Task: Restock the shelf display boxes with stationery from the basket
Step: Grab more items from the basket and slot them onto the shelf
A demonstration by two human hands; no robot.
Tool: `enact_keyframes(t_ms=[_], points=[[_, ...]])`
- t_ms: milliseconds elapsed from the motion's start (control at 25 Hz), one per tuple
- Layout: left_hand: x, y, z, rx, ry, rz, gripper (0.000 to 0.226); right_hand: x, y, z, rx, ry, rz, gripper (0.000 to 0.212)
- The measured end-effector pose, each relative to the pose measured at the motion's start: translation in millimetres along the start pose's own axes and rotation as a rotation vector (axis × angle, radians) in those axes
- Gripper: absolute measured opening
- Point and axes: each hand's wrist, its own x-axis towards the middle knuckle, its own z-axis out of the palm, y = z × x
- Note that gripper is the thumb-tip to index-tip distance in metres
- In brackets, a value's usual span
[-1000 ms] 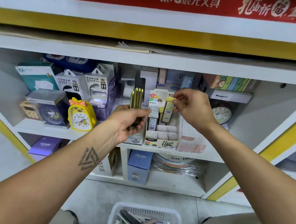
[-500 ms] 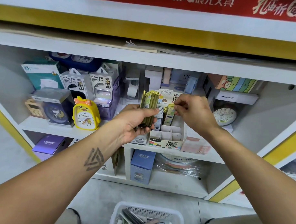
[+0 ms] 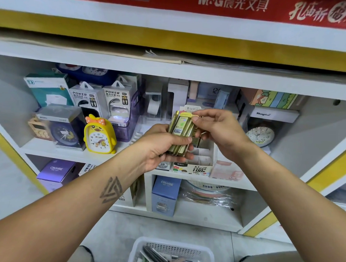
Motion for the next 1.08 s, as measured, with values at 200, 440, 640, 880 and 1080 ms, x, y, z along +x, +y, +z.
enact_keyframes(t_ms=[200, 440, 640, 880, 1080], points=[[1, 5, 0, -0.058, 0.036, 0.01, 0.028, -4, -5, -15, 0.002, 0.076, -0.025, 0.022], [4, 6, -2, -0.09, 0.21, 0.025, 0.015, -1, 1, -30, -0.202, 0.147, -0.194, 0.01], [8, 5, -7, -0.09, 0.259, 0.028, 0.005, 2, 19, -28, -0.746, 0.096, -0.356, 0.016], [9, 5, -7, -0.147, 0.256, -0.002, 0.008, -2, 25, -18, -0.848, -0.056, -0.318, 0.022], [8, 3, -4, -0.123, 0.224, -0.003, 0.027, 2, 22, -15, -1.049, 0.114, -0.464, 0.018]])
